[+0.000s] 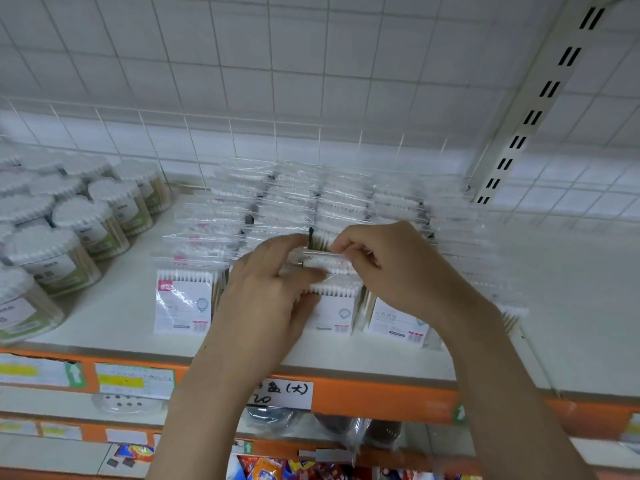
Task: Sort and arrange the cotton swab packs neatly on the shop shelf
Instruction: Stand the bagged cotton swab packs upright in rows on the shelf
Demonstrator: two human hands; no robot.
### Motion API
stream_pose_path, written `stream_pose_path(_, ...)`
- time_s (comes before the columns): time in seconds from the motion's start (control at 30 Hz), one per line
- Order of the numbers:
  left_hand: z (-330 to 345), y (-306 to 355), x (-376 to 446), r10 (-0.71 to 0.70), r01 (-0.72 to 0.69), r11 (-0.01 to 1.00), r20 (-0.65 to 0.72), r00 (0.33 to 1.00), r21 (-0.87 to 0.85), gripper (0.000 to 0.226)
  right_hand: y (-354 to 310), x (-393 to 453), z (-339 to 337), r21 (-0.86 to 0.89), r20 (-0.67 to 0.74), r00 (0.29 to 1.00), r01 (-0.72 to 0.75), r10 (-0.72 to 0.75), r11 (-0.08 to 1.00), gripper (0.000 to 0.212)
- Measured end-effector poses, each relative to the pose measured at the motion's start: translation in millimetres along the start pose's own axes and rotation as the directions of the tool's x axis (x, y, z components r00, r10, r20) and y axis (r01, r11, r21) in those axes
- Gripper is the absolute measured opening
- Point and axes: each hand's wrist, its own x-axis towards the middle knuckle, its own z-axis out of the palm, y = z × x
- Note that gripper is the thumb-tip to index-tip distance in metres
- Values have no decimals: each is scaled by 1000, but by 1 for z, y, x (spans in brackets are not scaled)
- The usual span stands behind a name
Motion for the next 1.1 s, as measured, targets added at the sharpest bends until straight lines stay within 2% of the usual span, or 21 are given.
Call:
stream_pose_path(0.1,-1,-5,4,28,-27,999,25,999,-39,29,-1,1,-4,56,9,1000,-28,28,998,24)
stream_pose_path(0.2,-4,-7,8,43,-39,997,48,998,-67,22,-1,6,-8,60,-62,996,-53,56,997,21)
stream_pose_path(0.33,-8,-11,11,49,-39,993,84,995,-115,22,0,21,-9,-106,-136,989,-67,52,992,21)
stream_pose_path(0.4,-9,-13,12,47,-34,992,100,994,-123,26,-1,28,-7,-160,-124,990,-86,67,983,20)
stream_pose_path(0.5,-11,-16,12,52,-41,993,107,993,-107,33,-3,35,-1,-217,-76,991,-127,113,968,20)
stream_pose_path(0.7,-12,-22,11,106,-91,989,118,987,-120,34,-8,38,5,-258,-77,986,-163,148,952,20)
stream_pose_path(0.83,-11,-23,12,124,-109,985,113,986,-135,28,-13,38,1,-315,-168,981,-147,98,938,21)
stream_pose_path(0.97,-11,-26,13,149,-133,982,115,982,-137,27,-19,30,-10,-167,-322,939,-179,118,970,18)
stream_pose_path(1.1,-12,-27,12,159,-143,981,115,981,-135,26,-29,17,-19,-24,-438,891,-142,117,990,20)
